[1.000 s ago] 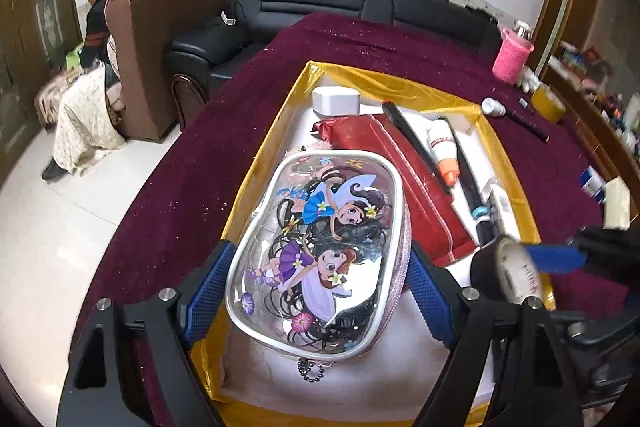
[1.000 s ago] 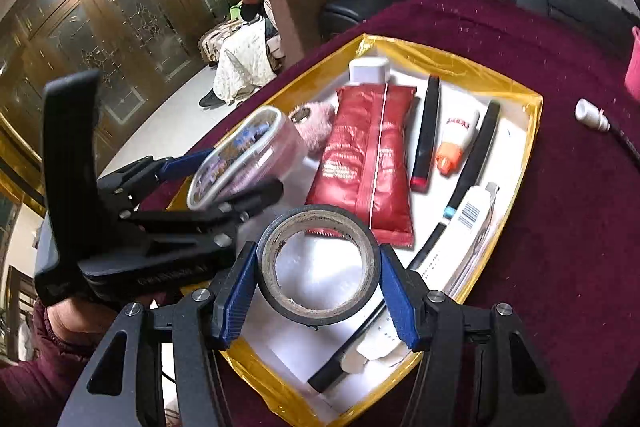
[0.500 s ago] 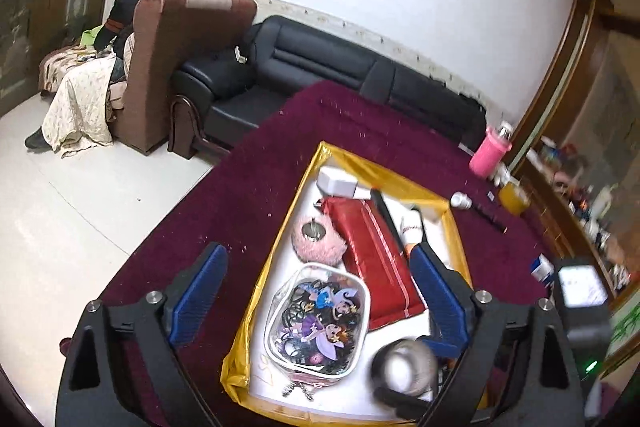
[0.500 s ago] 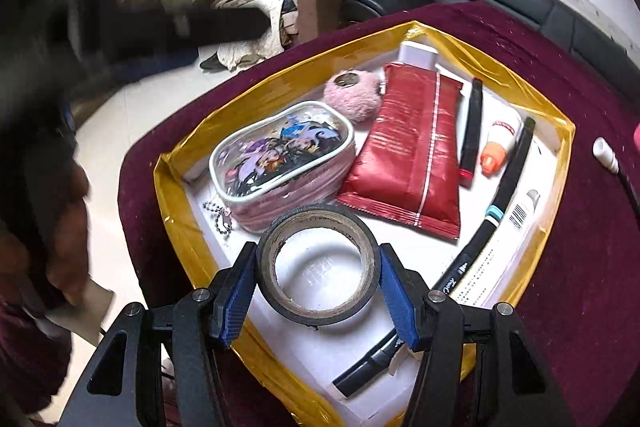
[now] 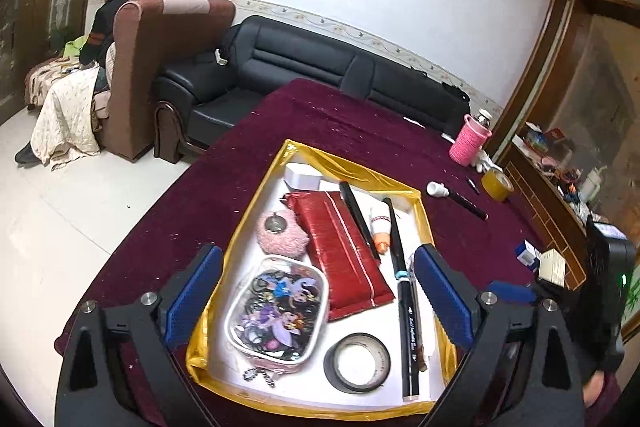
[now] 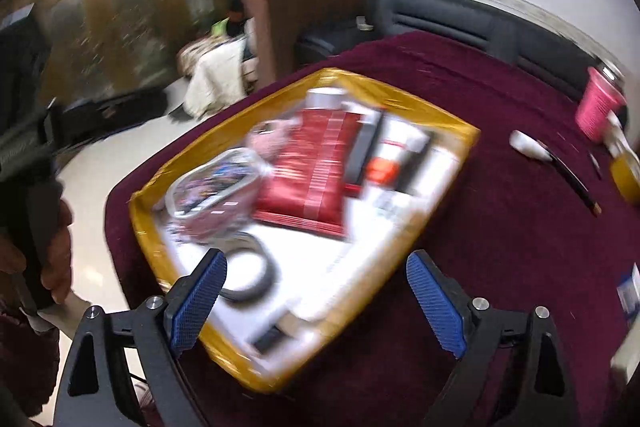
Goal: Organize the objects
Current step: 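Release the tape roll into the yellow box with the right tool, then grasp the white medicine box on the table with the right tool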
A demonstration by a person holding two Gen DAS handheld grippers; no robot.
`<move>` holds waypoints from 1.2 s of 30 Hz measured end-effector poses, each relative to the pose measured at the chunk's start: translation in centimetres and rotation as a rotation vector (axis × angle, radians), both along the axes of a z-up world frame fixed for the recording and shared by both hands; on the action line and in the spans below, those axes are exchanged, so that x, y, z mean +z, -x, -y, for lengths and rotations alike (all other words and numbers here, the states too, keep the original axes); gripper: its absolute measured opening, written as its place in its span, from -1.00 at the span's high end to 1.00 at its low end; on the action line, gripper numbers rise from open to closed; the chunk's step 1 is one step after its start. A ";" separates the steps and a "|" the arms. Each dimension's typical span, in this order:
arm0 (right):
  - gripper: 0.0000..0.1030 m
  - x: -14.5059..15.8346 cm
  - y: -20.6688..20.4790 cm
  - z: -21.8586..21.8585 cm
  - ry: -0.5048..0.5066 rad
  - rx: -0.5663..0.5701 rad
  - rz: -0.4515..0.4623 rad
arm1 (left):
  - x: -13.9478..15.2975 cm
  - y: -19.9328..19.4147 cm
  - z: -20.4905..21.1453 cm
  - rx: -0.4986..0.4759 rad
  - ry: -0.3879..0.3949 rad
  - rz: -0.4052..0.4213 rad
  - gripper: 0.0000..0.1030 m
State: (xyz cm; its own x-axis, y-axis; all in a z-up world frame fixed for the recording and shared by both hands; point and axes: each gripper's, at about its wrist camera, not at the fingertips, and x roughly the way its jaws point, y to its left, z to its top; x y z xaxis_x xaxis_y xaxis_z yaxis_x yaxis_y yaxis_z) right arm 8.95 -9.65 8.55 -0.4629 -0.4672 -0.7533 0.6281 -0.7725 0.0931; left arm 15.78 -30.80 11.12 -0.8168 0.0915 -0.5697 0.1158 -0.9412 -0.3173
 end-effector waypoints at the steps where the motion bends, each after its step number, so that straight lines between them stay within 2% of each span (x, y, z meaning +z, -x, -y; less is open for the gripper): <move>1: -0.85 0.0 0.4 -1.2 0.010 -0.028 0.013 | 0.1 0.2 -0.5 -0.010 0.005 0.003 -0.86; 5: -0.85 -0.2 1.6 -5.5 0.044 -0.126 0.040 | 0.2 1.0 -3.0 -0.062 0.024 0.016 -0.86; 11: -0.85 -0.3 2.3 -10.8 -0.008 -0.253 -0.022 | 1.1 2.4 -7.8 -0.160 0.078 0.039 -0.86; 14: -0.85 0.4 3.2 -15.6 0.012 -0.355 -0.038 | 1.5 3.3 -10.2 -0.212 0.076 0.046 -0.86; 17: -0.84 1.4 4.3 -22.7 0.074 -0.514 -0.038 | 1.7 4.1 -12.8 -0.255 0.087 0.052 -0.86; 21: -0.86 1.8 5.9 -35.0 0.177 -0.818 -0.014 | 1.3 5.2 -16.2 -0.311 0.093 0.066 -0.86; 25: -0.86 0.7 7.1 -41.5 0.216 -0.962 0.021 | 0.7 6.3 -18.8 -0.354 0.109 0.095 -0.86; 26: -0.86 0.4 7.3 -42.1 0.244 -0.969 0.039 | 0.6 6.5 -19.5 -0.363 0.118 0.100 -0.86; 29: -0.86 -1.7 8.7 -43.3 0.437 -0.916 0.152 | 0.7 6.7 -21.0 -0.386 0.136 0.104 -0.86; 31: -0.89 -2.6 9.2 -41.9 0.573 -0.758 0.203 | 0.8 6.7 -21.8 -0.398 0.149 0.103 -0.86; 34: -0.89 -2.2 9.2 -38.4 0.745 -0.443 0.258 | 0.9 6.9 -22.6 -0.407 0.171 0.106 -0.86; 36: -0.89 -1.6 9.1 -37.3 0.789 -0.329 0.272 | 0.5 7.2 -23.3 -0.413 0.174 0.122 -0.86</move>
